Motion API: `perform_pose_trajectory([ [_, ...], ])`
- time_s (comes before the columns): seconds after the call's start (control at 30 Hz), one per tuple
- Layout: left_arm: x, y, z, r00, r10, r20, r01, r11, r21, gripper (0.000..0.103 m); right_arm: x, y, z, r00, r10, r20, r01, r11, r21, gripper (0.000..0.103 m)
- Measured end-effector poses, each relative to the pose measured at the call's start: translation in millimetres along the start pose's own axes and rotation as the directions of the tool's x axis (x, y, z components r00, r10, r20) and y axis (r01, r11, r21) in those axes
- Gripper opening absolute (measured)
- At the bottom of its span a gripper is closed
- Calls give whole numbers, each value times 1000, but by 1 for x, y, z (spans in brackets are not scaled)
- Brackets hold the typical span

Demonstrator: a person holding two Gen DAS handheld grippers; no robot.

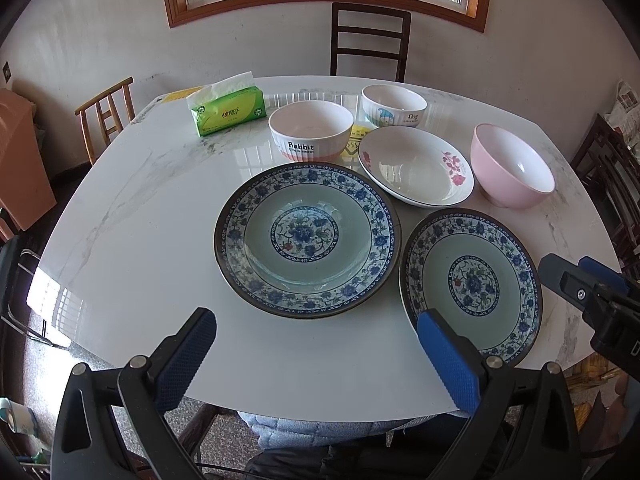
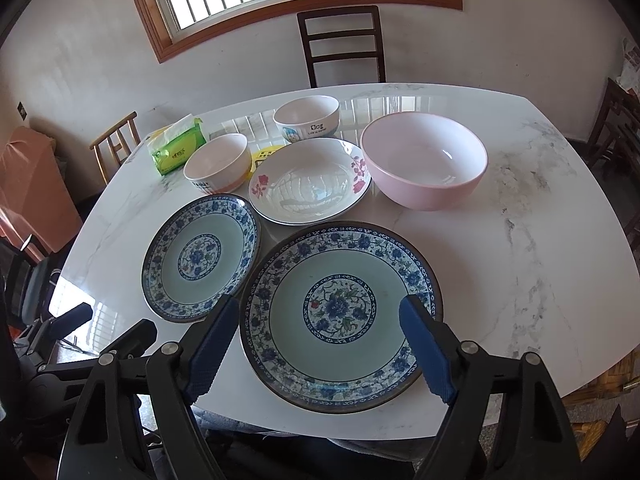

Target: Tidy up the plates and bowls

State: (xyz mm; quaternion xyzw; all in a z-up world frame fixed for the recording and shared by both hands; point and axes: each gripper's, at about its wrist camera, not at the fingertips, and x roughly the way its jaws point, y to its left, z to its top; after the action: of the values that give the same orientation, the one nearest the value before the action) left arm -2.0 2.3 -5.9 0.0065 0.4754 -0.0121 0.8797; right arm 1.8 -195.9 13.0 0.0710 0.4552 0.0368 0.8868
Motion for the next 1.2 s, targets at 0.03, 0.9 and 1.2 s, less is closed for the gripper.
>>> perform_pose_trajectory([
  [0.03,0,0,0,1000,0,0,0,1000,0,103,0,1,0,1000,0,0,0,1000,0,80],
  [0.9,27,66,12,974,-218,-61,200,953,-227,103,31,12,18,987,134,-86,-137,990,-32,79],
  [1.2,47,113,33,956,-281,-88,233,903,-361,103,69,20,46,943,287,-168,-291,957,6,75],
])
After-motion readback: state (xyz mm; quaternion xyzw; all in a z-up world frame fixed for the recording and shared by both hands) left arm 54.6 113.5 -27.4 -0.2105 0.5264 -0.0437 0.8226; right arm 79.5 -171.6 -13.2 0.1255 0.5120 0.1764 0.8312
